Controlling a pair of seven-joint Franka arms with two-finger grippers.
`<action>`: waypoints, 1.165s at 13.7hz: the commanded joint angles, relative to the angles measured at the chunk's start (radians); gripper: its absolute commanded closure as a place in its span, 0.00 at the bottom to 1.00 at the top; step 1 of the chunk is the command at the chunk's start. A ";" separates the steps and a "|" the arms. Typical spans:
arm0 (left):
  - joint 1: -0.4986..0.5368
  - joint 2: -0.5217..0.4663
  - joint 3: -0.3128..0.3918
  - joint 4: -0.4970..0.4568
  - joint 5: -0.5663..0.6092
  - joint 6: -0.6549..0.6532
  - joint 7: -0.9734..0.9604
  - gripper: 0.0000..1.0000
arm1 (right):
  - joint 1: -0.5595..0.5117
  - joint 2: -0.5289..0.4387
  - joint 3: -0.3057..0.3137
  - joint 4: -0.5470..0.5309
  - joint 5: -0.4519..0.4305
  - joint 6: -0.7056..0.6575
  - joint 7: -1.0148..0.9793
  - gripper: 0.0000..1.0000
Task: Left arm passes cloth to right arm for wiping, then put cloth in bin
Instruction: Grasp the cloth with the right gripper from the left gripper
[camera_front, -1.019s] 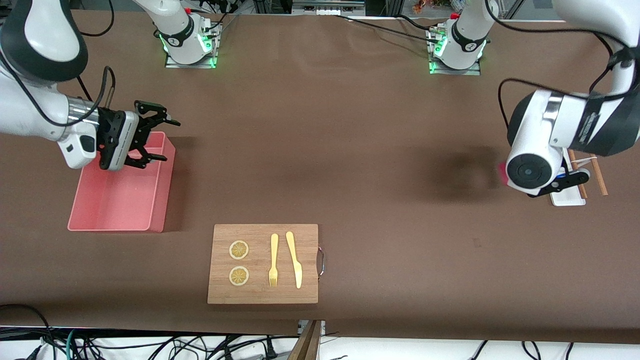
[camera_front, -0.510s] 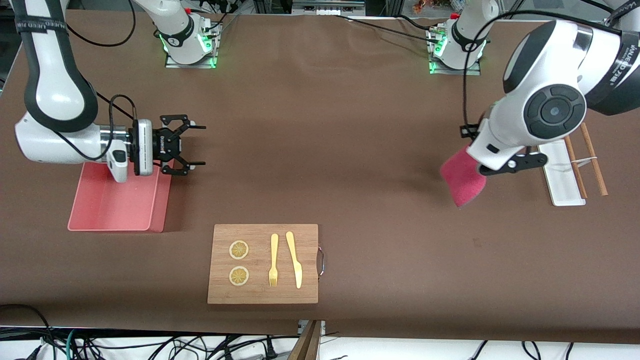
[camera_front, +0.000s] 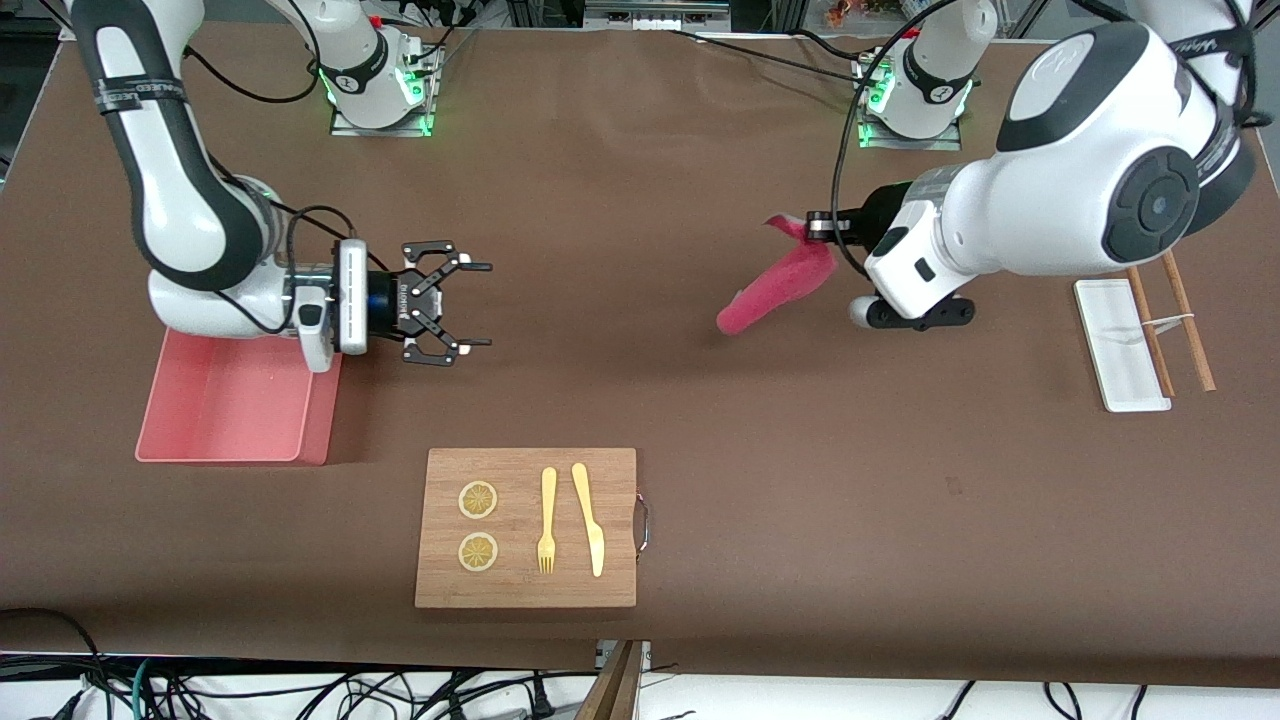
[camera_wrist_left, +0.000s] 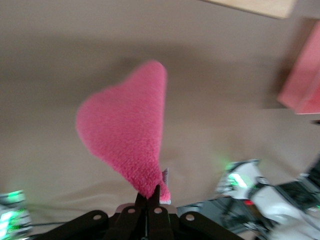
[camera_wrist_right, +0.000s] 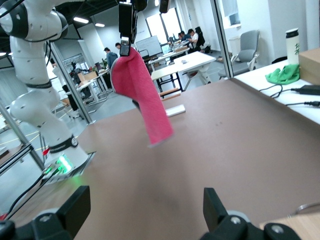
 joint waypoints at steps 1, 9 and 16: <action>-0.030 0.041 0.002 0.023 -0.147 0.136 0.018 1.00 | 0.056 -0.009 0.021 -0.008 0.111 0.092 -0.049 0.00; -0.200 0.090 0.002 0.024 -0.287 0.362 0.018 1.00 | 0.171 -0.009 0.047 -0.002 0.238 0.253 -0.063 0.00; -0.277 0.092 0.004 0.023 -0.286 0.445 -0.008 1.00 | 0.230 0.005 0.048 -0.002 0.322 0.319 -0.097 0.00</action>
